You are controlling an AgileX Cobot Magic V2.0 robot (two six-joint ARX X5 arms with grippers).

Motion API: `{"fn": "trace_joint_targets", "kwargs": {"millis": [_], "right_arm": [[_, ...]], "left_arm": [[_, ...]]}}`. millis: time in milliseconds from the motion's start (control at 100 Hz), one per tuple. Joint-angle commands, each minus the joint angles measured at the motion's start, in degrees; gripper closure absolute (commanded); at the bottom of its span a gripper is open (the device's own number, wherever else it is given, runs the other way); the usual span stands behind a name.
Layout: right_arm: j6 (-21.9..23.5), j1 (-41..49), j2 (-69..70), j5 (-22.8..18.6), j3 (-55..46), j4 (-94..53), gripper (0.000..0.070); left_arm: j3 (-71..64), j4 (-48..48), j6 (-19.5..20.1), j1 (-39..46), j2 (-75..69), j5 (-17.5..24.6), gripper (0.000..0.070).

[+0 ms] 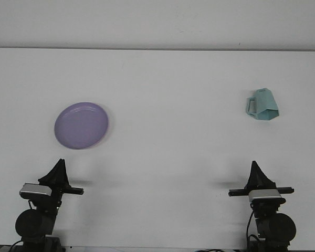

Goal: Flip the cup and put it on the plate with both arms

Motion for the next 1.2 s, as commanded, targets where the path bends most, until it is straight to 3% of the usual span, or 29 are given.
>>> {"fn": "trace_joint_targets", "kwargs": {"millis": [0,130,220,300,480,660,790,870,980,1010,1190], "right_arm": [[8.8,0.0,0.0,0.1,-0.2,0.7,0.07],[15.8,0.0,0.0,0.1,0.7,1.8,0.07],[16.0,0.0,0.0,0.8,4.0,0.1,0.07],[14.8,0.0,0.3,4.2,8.6,-3.8,0.07],[6.6,0.0,6.0,13.9,20.2,-12.2,0.07],[-4.6,-0.2,17.2,17.2,26.4,-12.3,0.07],[-11.4,-1.4,26.5,17.1,26.5,-7.6,0.0697],[-14.1,-2.6,33.1,16.2,26.5,-3.7,0.0609],[-16.5,-5.2,42.8,14.5,26.5,3.7,0.0297],[-17.0,-6.1,45.6,13.8,26.5,6.2,0.0239],[-17.0,-12.3,61.5,8.9,26.5,18.2,0.0213]], "left_arm": [[-1.1,0.6,-5.1,-0.1,0.0,-0.3,0.0687],[-1.1,0.7,-12.4,-0.1,0.0,-0.3,0.0688],[-1.1,0.7,-14.4,-0.1,0.0,-0.3,0.0688],[-1.1,0.7,-15.0,-0.1,0.0,-0.3,0.0688],[-1.1,0.6,-15.6,-0.1,0.0,-0.3,0.0688],[-1.1,0.6,-15.6,-0.1,0.0,-0.3,0.0688],[-1.1,0.6,-15.6,-0.1,0.0,-0.3,0.0688],[-1.1,0.6,-15.5,-0.1,0.0,-0.3,0.0687],[-1.1,0.6,-15.5,-0.1,0.0,-0.3,0.0685],[-1.1,0.6,-15.5,-0.1,0.0,-0.3,0.0685],[-1.1,0.6,-15.5,-0.1,0.0,-0.3,0.0685]]}}
